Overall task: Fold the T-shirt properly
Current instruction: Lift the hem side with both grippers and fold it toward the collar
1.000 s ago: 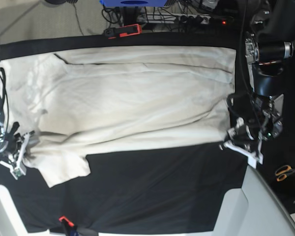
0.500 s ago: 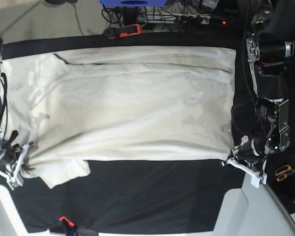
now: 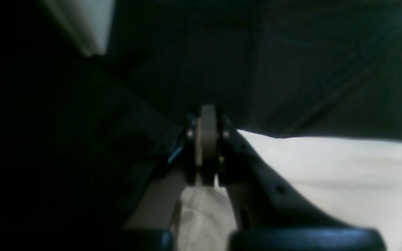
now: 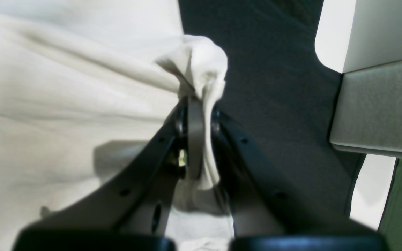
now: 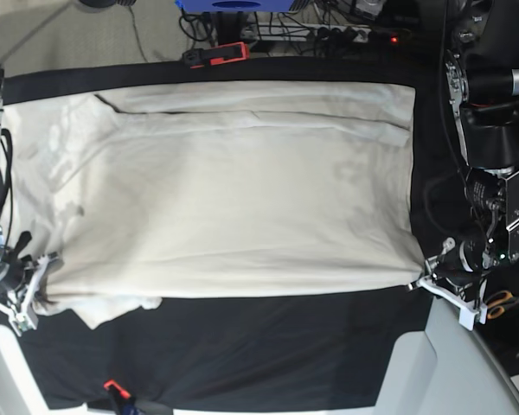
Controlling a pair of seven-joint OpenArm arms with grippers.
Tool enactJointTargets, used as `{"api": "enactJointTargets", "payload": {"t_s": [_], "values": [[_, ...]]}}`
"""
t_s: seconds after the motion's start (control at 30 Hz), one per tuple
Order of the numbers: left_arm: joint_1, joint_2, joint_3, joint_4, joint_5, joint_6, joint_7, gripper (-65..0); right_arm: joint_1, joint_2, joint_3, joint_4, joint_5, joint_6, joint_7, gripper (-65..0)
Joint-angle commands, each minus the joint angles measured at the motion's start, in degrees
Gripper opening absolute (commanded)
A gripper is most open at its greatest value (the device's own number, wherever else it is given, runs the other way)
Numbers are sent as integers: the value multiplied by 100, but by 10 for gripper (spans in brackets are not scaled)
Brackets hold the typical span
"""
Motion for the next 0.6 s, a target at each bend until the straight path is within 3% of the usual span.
{"api": "enactJointTargets", "payload": {"t_s": [0.0, 0.13, 0.27, 0.43, 0.57], "values": [[-146, -116, -33, 109, -37, -21, -117, -650, 194, 124, 55, 103, 31, -116, 123, -650], [-146, -116, -33, 109, -37, -21, -117, -650, 194, 124, 55, 85, 31, -142, 123, -650], [-146, -125, -33, 109, -29, -21, -117, -650, 194, 124, 55, 76, 31, -591, 123, -650], [-146, -125, -41, 118, -29, -21, -117, -650, 194, 124, 64, 76, 31, -643, 149, -650], [-40, -125, -41, 144, -29, -21, -126, -650, 115, 98, 195, 15, 48, -652, 659, -650]]}}
